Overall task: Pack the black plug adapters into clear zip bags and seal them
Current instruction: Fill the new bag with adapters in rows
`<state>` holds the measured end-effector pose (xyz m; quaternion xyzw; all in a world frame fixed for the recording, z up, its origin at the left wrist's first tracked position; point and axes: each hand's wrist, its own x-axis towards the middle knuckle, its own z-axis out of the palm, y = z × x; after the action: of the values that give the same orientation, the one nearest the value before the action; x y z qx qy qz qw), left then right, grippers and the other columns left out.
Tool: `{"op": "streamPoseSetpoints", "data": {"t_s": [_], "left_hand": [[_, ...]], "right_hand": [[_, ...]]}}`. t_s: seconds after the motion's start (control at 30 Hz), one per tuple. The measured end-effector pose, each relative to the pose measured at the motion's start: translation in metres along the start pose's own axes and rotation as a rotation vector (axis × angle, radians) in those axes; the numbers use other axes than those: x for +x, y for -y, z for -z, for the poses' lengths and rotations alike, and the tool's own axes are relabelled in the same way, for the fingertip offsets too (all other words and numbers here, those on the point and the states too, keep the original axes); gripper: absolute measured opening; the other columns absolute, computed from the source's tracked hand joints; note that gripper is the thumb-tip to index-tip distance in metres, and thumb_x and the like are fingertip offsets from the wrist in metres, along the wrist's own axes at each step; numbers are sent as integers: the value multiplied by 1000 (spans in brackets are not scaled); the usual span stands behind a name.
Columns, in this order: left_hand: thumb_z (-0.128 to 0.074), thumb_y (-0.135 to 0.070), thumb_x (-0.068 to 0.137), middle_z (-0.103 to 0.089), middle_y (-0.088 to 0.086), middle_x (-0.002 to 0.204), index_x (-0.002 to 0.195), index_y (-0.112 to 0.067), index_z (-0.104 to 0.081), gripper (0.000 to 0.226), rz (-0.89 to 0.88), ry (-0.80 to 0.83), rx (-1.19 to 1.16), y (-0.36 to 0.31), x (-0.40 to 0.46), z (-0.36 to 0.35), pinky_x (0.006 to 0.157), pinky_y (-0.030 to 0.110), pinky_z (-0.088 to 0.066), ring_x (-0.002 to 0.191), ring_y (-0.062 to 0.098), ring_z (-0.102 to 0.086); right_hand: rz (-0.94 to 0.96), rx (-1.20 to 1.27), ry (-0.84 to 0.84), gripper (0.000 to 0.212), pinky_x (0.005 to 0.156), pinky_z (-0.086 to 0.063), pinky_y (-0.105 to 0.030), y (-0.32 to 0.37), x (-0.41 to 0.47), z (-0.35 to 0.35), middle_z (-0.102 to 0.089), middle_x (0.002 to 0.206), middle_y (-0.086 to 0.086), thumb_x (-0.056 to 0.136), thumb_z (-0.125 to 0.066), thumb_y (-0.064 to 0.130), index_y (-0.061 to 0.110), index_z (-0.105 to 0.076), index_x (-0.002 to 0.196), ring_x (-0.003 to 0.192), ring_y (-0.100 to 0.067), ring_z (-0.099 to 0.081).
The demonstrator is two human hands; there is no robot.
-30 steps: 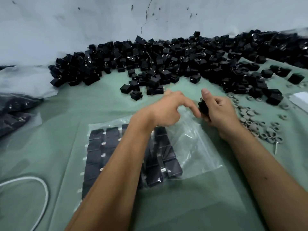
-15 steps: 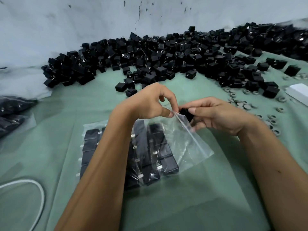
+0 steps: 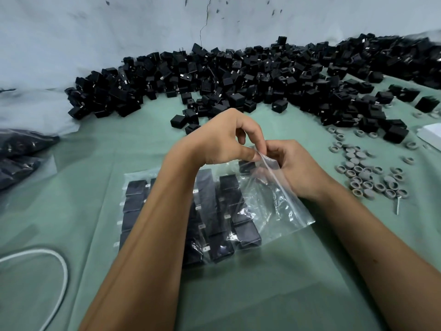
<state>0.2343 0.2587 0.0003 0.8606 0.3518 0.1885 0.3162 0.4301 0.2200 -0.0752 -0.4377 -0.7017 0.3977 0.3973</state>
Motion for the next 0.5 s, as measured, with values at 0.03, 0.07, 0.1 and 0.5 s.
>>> {"op": "streamPoseSetpoints", "data": {"t_s": [0.03,0.07,0.1,0.5], "left_hand": [[-85,-5,78,-65,-18,77,83,-20,-80,16,-4,-2,-6,0,0,0,68,13,-43,78,6,-48],[-85,-5,78,-65,-18,77,83,-20,-80,17,-9,-3,-9,0,0,0,67,13,-43,77,6,-48],[-85,-4,78,-66,-17,77,83,-20,-80,17,-13,-5,-10,0,1,-1,67,14,-44,77,6,-48],[-78,-7,88,-68,8,96,99,-17,-77,15,95,-166,-22,19,-3,5,82,38,-55,79,18,-57]], "right_hand": [[7,-17,-15,22,89,-59,-56,-1,0,-2,-78,98,-9,85,-83,15,3,-74,101,92,-27,-77],[13,-28,-32,18,88,-60,-54,0,0,-5,-79,99,-8,87,-82,12,5,-75,102,92,-24,-77],[25,-47,-49,15,87,-60,-52,-1,0,-8,-79,98,-8,88,-80,8,7,-75,102,91,-24,-77],[-164,226,-137,19,84,-58,-23,1,9,-16,-78,105,-5,89,-77,9,10,-79,108,96,-16,-75]]}}
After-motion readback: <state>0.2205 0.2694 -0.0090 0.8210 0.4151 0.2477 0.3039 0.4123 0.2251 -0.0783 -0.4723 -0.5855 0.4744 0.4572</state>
